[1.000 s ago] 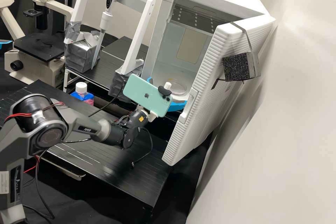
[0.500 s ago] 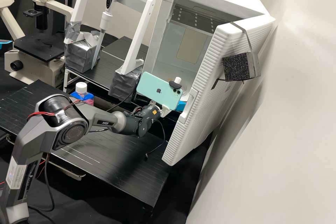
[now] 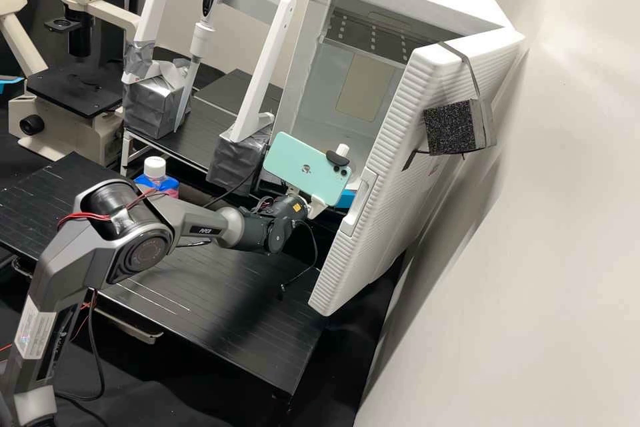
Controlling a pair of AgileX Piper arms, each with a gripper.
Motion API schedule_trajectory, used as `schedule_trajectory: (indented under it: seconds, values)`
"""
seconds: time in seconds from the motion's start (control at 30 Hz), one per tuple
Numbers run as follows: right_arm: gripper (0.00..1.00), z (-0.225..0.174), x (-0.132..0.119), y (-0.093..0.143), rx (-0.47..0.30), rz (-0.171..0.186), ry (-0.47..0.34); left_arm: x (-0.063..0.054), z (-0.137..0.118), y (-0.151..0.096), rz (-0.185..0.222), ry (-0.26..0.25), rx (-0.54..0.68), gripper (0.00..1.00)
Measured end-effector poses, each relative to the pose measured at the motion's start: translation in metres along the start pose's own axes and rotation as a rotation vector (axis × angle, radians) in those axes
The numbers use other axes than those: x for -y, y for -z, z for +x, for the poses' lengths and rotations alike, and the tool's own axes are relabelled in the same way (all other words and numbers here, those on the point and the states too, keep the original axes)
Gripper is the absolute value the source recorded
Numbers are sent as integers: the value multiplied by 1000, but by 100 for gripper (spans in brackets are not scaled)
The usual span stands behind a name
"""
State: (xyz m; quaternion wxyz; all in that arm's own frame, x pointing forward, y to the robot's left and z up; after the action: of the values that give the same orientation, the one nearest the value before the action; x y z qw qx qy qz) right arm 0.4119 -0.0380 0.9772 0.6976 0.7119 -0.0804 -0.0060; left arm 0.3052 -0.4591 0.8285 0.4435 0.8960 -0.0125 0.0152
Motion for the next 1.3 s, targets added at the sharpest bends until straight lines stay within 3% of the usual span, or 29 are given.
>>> schedule_trajectory:
  seconds: [0.33,1.07,1.1,1.3]
  values:
    - [100,14,-3,13,-32,-12,-8,0,0,0,0,0,0,100]
    - [100,34,12,8,14,-27,37,0,0,0,0,0,0,100]
    - [0,35,12,7,15,-26,38,0,0,0,0,0,0,100]
    - [0,35,12,7,14,-26,38,0,0,0,0,0,0,100]
